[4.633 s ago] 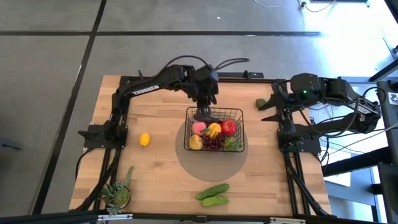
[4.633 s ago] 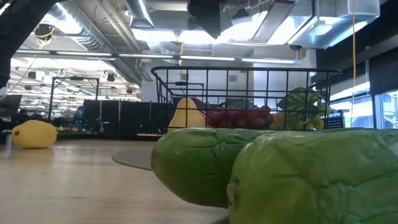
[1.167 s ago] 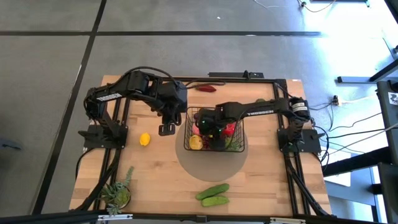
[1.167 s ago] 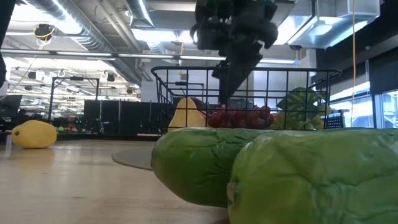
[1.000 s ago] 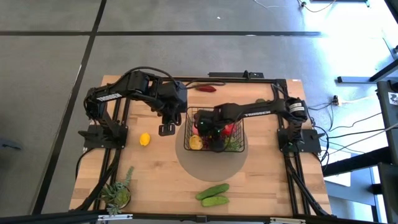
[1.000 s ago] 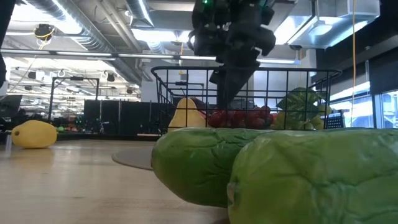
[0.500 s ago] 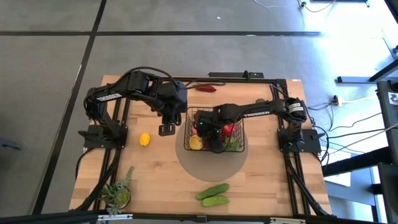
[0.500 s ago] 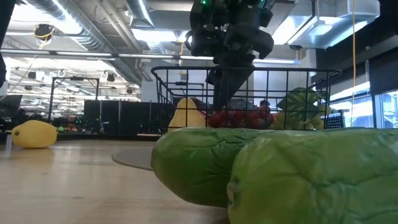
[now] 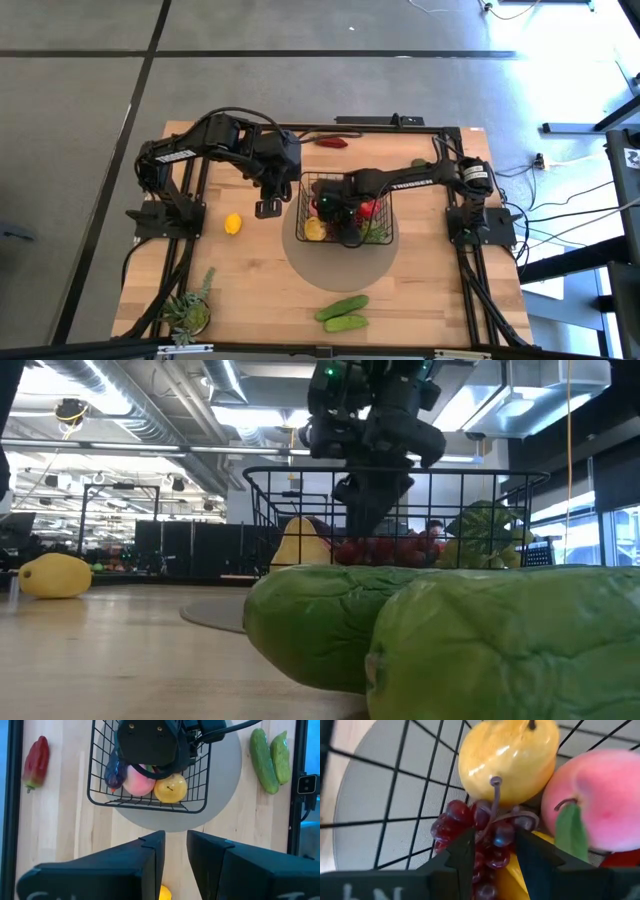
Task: Build produce basket
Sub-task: Put the red grapes into the black wire basket
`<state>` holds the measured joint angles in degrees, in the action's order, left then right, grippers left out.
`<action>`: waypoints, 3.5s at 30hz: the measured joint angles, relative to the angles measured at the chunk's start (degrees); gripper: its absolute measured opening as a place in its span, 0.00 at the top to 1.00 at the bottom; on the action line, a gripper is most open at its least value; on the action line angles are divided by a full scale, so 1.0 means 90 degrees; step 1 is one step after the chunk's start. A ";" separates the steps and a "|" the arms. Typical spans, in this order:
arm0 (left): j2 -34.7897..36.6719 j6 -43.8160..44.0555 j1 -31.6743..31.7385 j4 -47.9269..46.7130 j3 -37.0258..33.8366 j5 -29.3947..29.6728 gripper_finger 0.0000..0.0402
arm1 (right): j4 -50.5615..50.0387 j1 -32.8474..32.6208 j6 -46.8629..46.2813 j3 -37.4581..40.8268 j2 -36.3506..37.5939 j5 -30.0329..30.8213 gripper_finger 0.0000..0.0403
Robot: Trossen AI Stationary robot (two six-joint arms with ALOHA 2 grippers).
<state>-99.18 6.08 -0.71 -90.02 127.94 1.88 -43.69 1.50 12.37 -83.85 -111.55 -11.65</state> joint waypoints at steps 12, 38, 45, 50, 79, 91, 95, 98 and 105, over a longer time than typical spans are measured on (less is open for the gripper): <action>-0.0002 0.0001 0.0000 0.0001 0.0000 0.0000 0.83 | 0.0208 -0.0002 0.0004 0.0092 0.0000 0.0006 0.72; -0.0002 0.0118 -0.0002 0.0000 0.0000 0.0001 0.83 | -0.0720 -0.0118 -0.0149 -0.0576 0.0000 0.0478 1.00; -0.0002 0.0097 -0.0002 0.0000 0.0000 -0.0001 0.83 | -0.1637 -0.0262 -0.0435 -0.1331 0.0000 0.0869 1.00; -0.0002 0.0091 -0.0027 0.0000 0.0000 -0.0001 0.83 | -0.2257 -0.0326 -0.0715 -0.1974 0.0004 0.1095 1.00; -0.0002 -0.0077 -0.0027 0.0002 0.0000 0.0020 0.83 | -0.5067 0.0353 -0.0895 -0.3614 0.0012 0.3423 1.00; -0.0002 -0.0069 -0.0027 0.0002 0.0000 0.0021 0.83 | -0.4259 0.0718 -0.0317 -0.3114 0.0012 0.2969 1.00; -0.0002 -0.0069 -0.0024 0.0002 0.0000 0.0021 0.83 | -0.3991 0.0750 -0.0151 -0.2642 0.0007 0.2954 1.00; -0.0002 -0.0072 -0.0022 0.0002 0.0000 0.0023 0.83 | -0.3736 0.0750 0.0025 -0.2420 0.0007 0.2952 1.00; -0.0002 -0.0072 -0.0022 0.0002 0.0000 0.0023 0.83 | -0.3434 0.0750 0.0040 -0.2326 0.0007 0.3455 1.00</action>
<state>-99.20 5.43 -0.91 -90.00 127.94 2.09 -74.60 8.25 12.73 -104.79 -111.48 19.45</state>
